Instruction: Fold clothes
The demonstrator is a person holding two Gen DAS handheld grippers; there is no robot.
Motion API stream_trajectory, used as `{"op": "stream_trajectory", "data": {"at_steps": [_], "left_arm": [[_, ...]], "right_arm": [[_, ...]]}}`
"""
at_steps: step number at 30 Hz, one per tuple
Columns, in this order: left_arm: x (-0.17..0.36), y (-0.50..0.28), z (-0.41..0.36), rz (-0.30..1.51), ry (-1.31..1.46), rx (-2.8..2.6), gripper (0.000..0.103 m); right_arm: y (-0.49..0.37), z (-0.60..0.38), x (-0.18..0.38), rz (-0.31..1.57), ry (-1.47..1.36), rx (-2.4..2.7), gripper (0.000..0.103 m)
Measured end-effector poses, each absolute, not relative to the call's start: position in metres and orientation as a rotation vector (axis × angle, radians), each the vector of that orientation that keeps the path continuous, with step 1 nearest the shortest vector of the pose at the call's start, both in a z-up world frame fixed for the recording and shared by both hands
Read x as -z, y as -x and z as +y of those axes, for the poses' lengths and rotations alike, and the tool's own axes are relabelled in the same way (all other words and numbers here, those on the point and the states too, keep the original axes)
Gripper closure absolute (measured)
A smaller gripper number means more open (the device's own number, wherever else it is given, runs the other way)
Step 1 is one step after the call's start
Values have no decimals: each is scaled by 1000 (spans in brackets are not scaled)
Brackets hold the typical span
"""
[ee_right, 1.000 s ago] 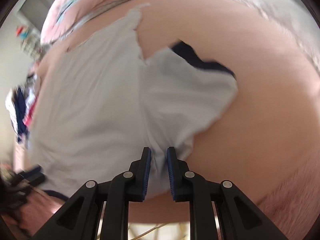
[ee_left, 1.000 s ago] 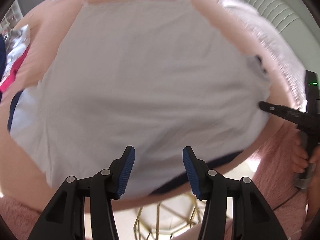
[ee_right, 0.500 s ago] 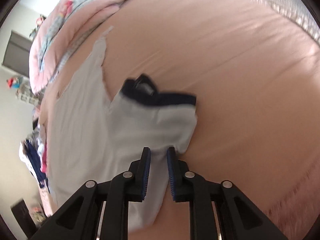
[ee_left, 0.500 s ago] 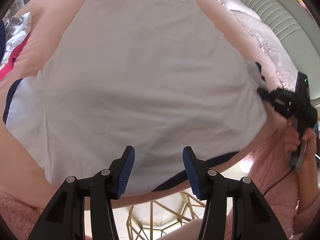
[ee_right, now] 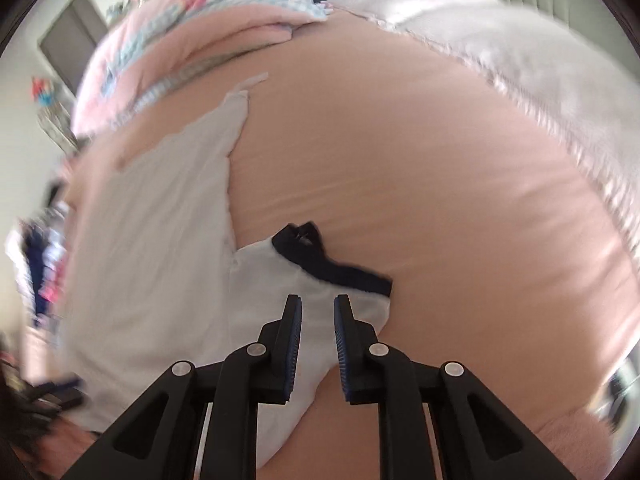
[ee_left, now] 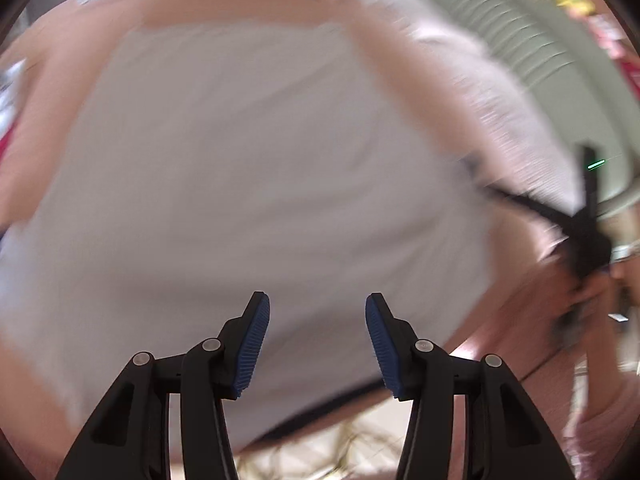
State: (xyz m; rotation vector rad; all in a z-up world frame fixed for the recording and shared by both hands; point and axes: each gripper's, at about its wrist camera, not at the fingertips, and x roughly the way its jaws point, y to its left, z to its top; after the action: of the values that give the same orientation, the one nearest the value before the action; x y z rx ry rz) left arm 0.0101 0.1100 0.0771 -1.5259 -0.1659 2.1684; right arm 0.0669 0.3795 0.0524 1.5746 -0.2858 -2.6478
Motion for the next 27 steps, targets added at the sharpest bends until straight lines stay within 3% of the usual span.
{"op": "stream_trajectory", "data": {"at_steps": [5, 10, 16, 23, 27], "left_arm": [[-75, 36, 214, 35, 1407, -2174, 56], [-54, 45, 232, 61, 1406, -2198, 56], [-40, 60, 250, 31, 1396, -2222, 56], [-37, 58, 259, 137, 1366, -2220, 56], [-36, 46, 264, 178, 1340, -2242, 56]], "right_arm": [[-32, 396, -53, -379, -1522, 2632, 88], [11, 382, -23, -73, -1551, 2443, 88], [5, 369, -12, 15, -1517, 2185, 88], [3, 339, -6, 230, -1478, 2111, 88], [36, 341, -7, 86, -1475, 2181, 88]]}}
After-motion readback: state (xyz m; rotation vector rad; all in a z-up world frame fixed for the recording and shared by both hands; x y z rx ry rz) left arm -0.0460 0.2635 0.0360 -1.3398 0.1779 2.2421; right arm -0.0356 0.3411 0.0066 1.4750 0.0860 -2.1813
